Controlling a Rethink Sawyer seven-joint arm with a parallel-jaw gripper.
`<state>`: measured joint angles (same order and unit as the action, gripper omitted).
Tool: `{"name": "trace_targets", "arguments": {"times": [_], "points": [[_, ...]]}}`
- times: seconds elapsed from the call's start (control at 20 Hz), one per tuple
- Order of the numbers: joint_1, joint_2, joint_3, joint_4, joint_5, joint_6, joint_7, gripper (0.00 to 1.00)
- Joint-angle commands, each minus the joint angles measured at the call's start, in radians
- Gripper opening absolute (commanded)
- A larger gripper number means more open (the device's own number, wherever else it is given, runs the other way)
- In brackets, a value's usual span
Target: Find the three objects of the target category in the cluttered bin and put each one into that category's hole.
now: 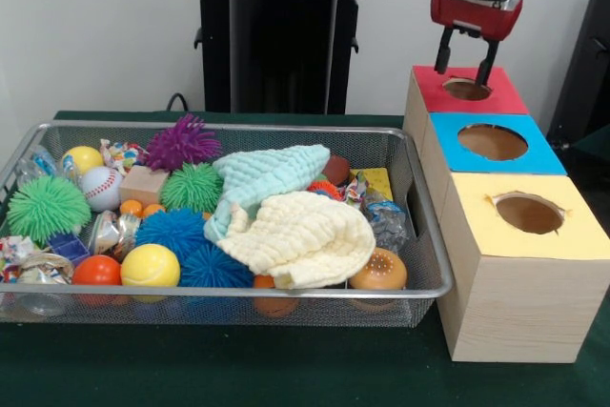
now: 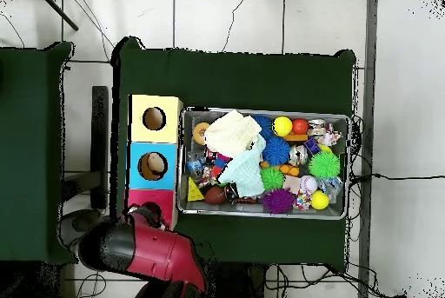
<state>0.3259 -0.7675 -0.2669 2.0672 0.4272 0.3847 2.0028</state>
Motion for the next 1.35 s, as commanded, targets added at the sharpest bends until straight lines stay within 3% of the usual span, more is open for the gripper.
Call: {"name": "trace_targets", "arguments": {"times": [0.05, 0.2, 0.35, 0.65, 1.35], "points": [[-0.083, -0.054, 0.075, 0.106, -0.071, -0.106, 0.069, 1.0], [-0.111, -0.115, 0.071, 0.14, -0.1, -0.102, 0.046, 1.0], [-0.113, -0.181, 0.029, 0.135, -0.143, -0.022, 0.021, 1.0], [-0.137, -0.255, 0.004, 0.135, -0.202, 0.037, 0.027, 1.0], [-0.168, -0.287, 0.021, 0.139, -0.254, 0.074, 0.064, 1.0]]}}
